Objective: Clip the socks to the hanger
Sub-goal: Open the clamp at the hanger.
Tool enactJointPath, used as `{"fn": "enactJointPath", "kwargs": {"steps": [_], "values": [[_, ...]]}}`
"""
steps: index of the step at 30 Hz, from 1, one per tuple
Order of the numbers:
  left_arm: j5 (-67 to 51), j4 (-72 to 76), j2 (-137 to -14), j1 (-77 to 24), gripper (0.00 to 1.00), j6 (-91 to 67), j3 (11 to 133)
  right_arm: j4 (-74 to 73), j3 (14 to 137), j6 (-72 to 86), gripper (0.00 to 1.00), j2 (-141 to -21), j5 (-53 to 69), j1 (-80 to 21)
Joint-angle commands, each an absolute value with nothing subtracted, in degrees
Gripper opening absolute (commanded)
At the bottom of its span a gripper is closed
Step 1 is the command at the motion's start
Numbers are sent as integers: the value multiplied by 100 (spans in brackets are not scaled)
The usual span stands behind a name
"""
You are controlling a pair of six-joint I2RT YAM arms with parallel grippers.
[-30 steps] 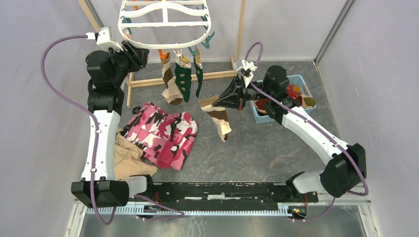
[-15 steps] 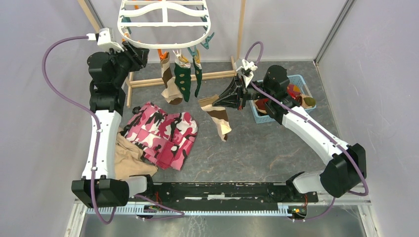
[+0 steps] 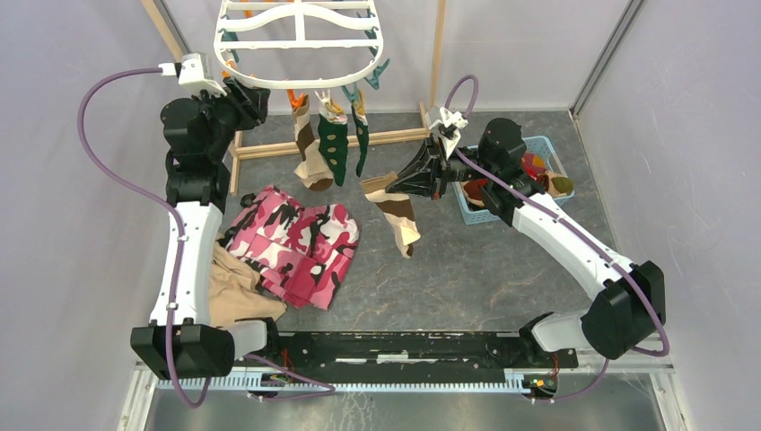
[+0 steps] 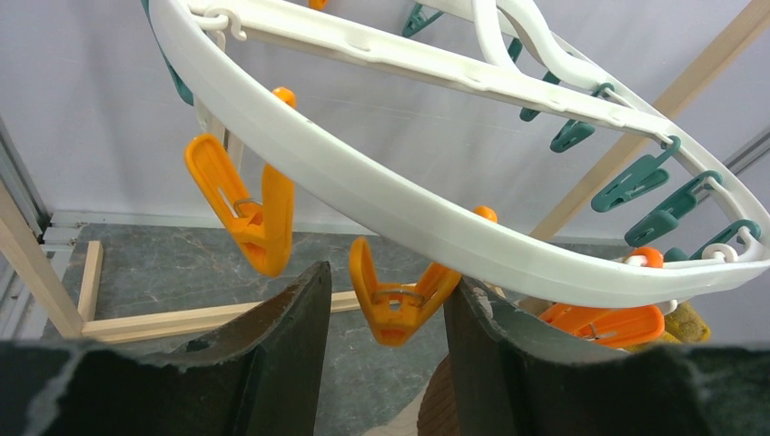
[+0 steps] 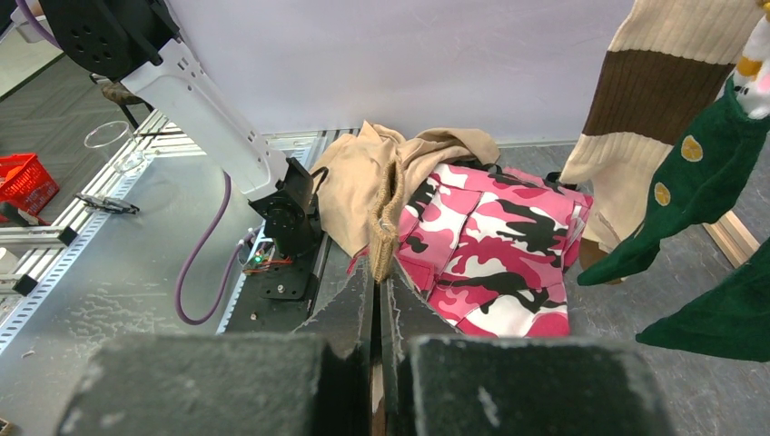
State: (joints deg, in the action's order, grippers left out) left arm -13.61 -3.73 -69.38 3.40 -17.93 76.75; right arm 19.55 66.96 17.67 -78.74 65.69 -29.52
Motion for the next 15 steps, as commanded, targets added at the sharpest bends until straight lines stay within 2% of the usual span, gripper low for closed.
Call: {"fn": "enactJointPath", "kwargs": {"steps": [1,15], "values": [[-1384,-25,-6727,349,56,-1477,7695,2083,6951,1727,0,-7857,6598,-2965],[-1366,232,-6652,344,55,-1356,7632,2083,6957,1727,0,-7866,6604,-2970]]}}
